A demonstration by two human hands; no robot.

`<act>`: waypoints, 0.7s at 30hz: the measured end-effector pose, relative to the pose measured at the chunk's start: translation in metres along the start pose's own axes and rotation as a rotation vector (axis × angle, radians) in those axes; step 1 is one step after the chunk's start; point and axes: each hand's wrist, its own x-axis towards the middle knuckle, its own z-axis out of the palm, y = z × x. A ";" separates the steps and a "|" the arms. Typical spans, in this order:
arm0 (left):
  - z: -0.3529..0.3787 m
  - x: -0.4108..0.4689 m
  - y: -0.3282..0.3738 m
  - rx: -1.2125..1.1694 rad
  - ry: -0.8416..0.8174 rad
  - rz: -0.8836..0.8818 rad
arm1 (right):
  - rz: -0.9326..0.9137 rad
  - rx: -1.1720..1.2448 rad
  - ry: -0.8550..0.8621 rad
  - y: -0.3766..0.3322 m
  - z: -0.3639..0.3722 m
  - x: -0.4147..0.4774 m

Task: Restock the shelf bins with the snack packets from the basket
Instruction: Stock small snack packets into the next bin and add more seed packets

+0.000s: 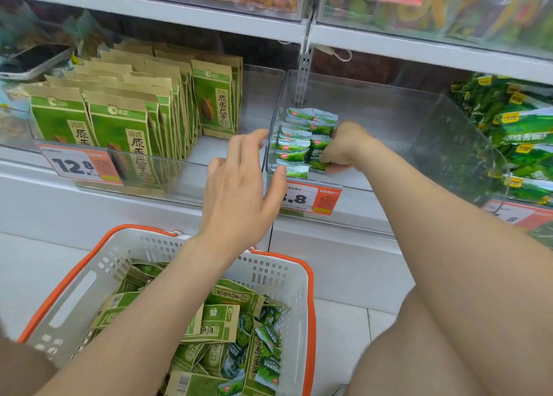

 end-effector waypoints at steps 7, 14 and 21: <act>-0.003 -0.001 -0.004 -0.027 -0.040 0.017 | 0.083 -0.028 -0.084 0.014 -0.008 -0.010; -0.007 -0.006 -0.003 -0.141 -0.002 0.015 | -0.229 -0.149 0.170 0.013 -0.022 -0.044; -0.010 -0.042 -0.016 -0.064 0.119 0.268 | -0.660 -0.116 0.376 -0.017 0.004 -0.152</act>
